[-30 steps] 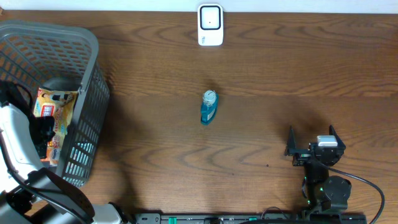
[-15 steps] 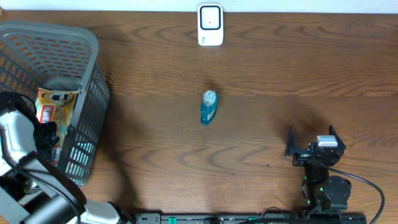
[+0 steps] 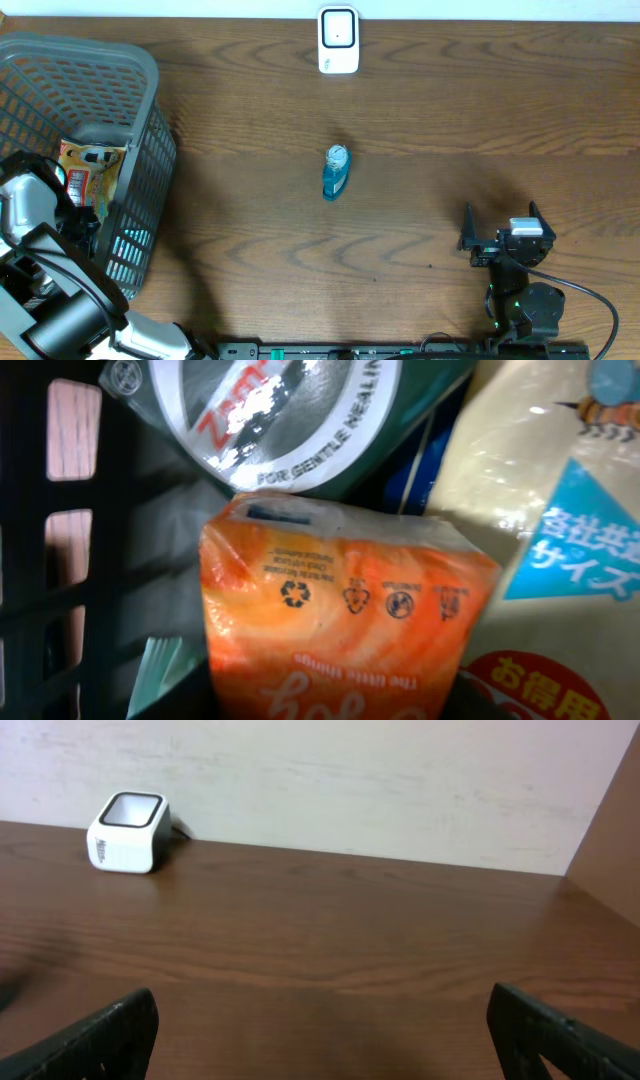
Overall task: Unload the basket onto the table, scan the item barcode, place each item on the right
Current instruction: 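Reach the left gripper into the basket and grasp the orange box, then carry the orange box past the scanner and place it left of the bottle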
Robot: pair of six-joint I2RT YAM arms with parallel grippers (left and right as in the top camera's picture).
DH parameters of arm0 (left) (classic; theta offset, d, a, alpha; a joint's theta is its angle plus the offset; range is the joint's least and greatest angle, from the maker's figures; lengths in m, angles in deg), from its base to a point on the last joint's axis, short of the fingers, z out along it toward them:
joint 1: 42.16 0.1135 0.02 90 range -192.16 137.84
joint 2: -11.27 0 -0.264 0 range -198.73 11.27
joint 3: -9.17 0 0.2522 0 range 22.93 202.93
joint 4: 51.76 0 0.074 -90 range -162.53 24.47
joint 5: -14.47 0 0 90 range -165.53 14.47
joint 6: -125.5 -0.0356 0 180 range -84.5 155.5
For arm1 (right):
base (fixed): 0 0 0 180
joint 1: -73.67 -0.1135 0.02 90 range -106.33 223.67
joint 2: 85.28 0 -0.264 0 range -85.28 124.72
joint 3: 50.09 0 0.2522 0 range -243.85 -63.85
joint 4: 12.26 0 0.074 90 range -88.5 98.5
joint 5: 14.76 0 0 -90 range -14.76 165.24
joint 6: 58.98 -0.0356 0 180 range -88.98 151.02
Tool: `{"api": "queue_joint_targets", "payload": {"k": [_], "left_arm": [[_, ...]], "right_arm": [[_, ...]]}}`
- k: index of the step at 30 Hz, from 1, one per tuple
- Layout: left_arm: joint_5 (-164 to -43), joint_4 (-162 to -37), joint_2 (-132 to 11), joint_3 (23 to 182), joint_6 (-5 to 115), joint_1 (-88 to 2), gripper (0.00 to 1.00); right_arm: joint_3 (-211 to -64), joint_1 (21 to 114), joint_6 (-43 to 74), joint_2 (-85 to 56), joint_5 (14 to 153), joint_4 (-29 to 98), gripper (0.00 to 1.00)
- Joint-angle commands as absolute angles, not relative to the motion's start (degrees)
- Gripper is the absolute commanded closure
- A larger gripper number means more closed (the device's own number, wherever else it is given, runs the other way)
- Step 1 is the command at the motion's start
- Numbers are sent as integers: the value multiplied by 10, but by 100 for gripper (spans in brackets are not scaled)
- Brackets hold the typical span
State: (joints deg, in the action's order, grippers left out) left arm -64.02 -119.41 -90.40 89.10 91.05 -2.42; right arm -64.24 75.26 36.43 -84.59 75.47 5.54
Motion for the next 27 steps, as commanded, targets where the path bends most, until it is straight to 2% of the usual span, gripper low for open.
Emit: {"api": "queue_joint_targets", "payload": {"k": [1,6,9,13,17,21,27], "left_arm": [[-629,-1208,-878,906,911,-22,59],[-632,-1237,-821,935,911,-22,59],[-677,-1251,-756,963,910,-22,59],[-806,-1235,-673,990,911,-22,59],[-971,-1161,-590,993,911,-38,59],[-1030,-1085,-527,993,928,-105,59],[-1008,-967,-492,993,928,-307,58]], "right_arm": [[-642,752,358,-849,752,58,1],[-642,752,358,-849,752,58,1],[-642,752,358,-849,752,58,1],[-642,752,358,-849,752,58,1],[-642,752,358,-849,752,58,1],[-642,752,358,-849,752,58,1],[-642,752,358,-849,752,58,1]]}}
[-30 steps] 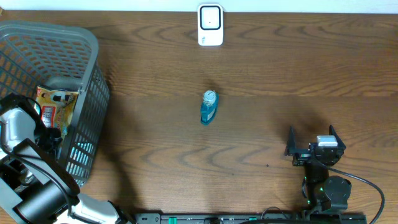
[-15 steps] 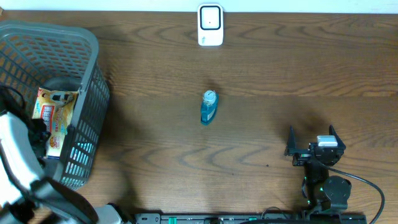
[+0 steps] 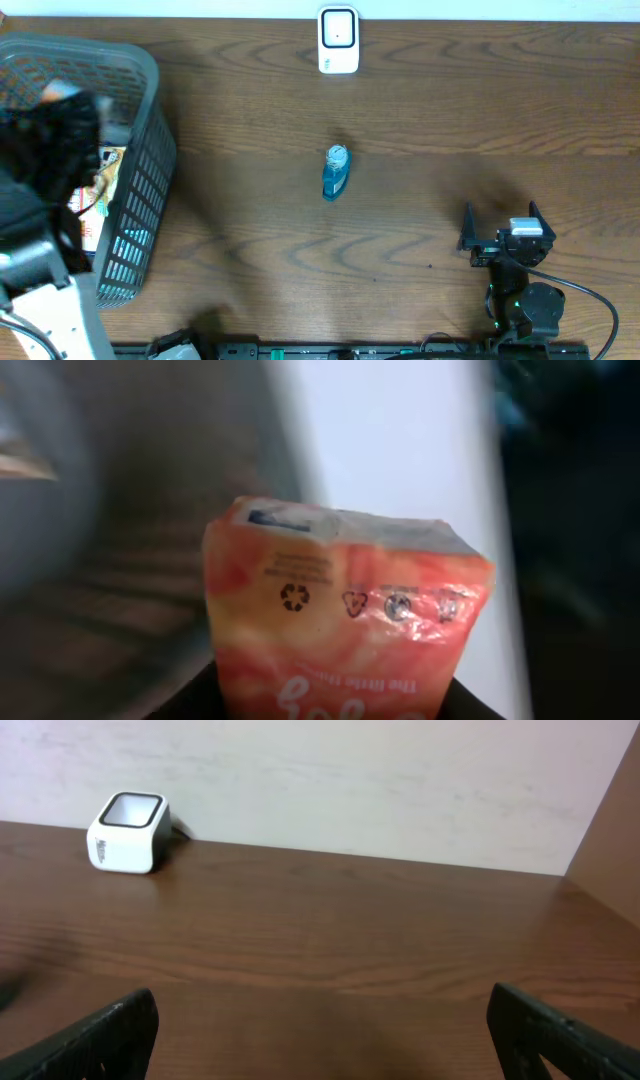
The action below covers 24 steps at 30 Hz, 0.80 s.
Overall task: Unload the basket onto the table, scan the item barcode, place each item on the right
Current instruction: 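Carry the orange box past the scanner and place it left of the bottle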
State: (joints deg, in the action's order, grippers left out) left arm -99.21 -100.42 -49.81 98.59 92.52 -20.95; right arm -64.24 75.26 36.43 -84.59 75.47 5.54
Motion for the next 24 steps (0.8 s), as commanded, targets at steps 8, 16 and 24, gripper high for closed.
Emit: {"api": "queue_joint_targets", "payload": {"k": [8,16,24], "left_arm": [[-781,-936,-562,993,881,-621,57],[-540,-988,-672,993,802,-738,53],[-520,-1091,-772,993,749,-735,52]], "right_arm": [[-642,752,358,-849,752,58,1],[-642,752,358,-849,752,58,1],[-642,752,358,-849,752,58,1]]}}
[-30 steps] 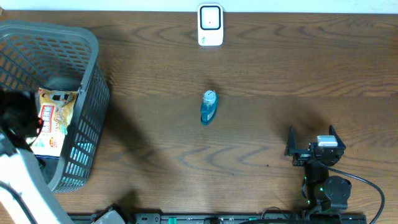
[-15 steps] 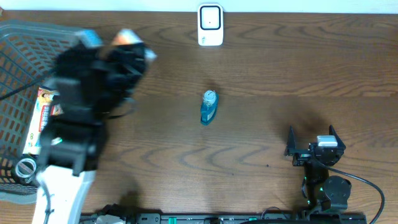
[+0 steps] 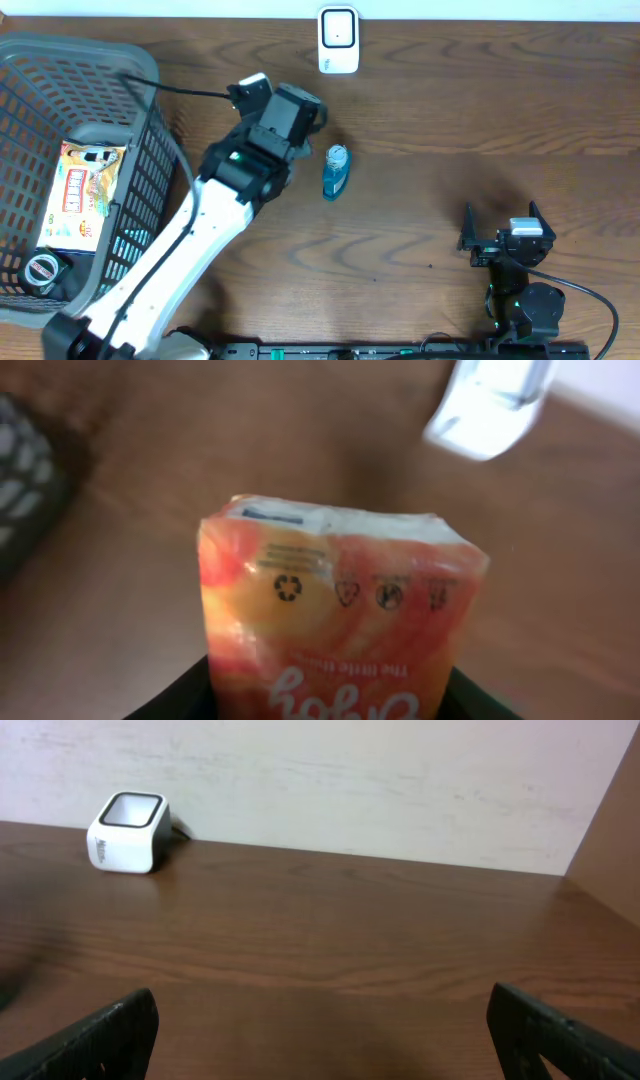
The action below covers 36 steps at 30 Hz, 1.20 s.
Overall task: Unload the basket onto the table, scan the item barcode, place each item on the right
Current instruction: 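Carry the orange box past the scanner and place it left of the bottle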
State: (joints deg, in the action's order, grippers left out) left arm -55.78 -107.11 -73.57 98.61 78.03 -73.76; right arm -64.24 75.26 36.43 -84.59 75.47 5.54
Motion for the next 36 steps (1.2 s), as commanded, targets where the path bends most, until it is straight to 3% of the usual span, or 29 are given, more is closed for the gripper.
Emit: {"api": "queue_joint_targets", "payload": {"k": [1,16,17,22,29,36], "left_arm": [[-523,-1100,-786,993,749,-734,52],[-678,-1120,-962,992,756,-716,51],[-684,-1118,-962,992,763,-713,49],[-719,-1107,-962,992,767,-691,16],[-725,-1141,-919,1020,761,-658,14],[-722,-1216,-826,1164,678,-592,10]], "right_arm": [[-642,752,358,-849,752,58,1],[-642,752,358,-849,752,58,1],[-642,752,358,-849,752,58,1],[-642,752,358,-849,752,58,1],[-642,752,358,-849,752,58,1],[-642,752,358,-849,752,58,1]]}}
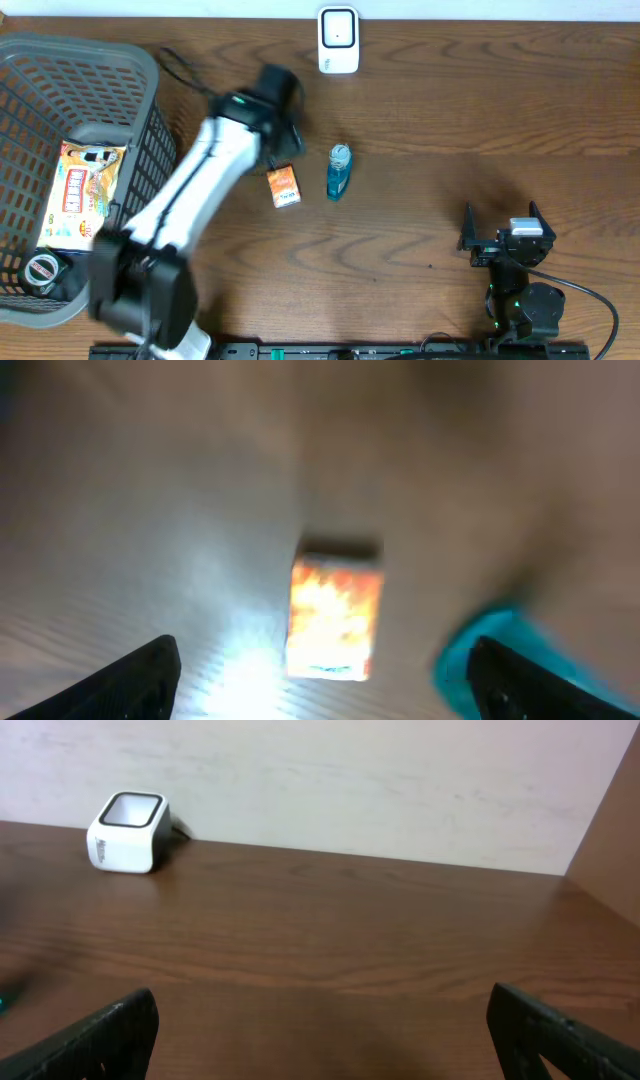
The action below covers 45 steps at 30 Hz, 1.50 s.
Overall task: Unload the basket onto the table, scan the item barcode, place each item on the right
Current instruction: 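Carry the orange box past the scanner and place it left of the bottle, then reach the left gripper into the basket and grasp the mint wipes pack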
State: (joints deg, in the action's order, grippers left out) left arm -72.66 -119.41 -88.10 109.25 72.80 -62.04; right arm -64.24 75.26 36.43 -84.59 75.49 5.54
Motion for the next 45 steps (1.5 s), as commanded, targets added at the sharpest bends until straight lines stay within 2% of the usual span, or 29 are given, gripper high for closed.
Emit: {"api": "queue_joint_targets", "payload": {"k": [1,8,16,20,29,34,45], "left_arm": [[-714,-1230,-813,1192,673,-577,10],[-664,-1309,-760,1339,670,-441,8],[-667,-1449,-784,1345,814,-210,7],[-696,-1513,-833,1339,822,-149,7],[-717,-1572,-960,1287,859,-126,7],[-720,-1569,-1018,1245,859,-127,14],[-719,-1449,-1056,1082,869,-127,14]], "right_arm": [[-642,752,358,-849,752,58,1],[-642,752,358,-849,752,58,1],[-642,752,358,-849,752,58,1],[-642,752,358,-849,752,58,1],[-642,752,358,-849,752,58,1],[-642,752,358,-849,752,58,1],[-642,752,358,-849,752,58,1]]}}
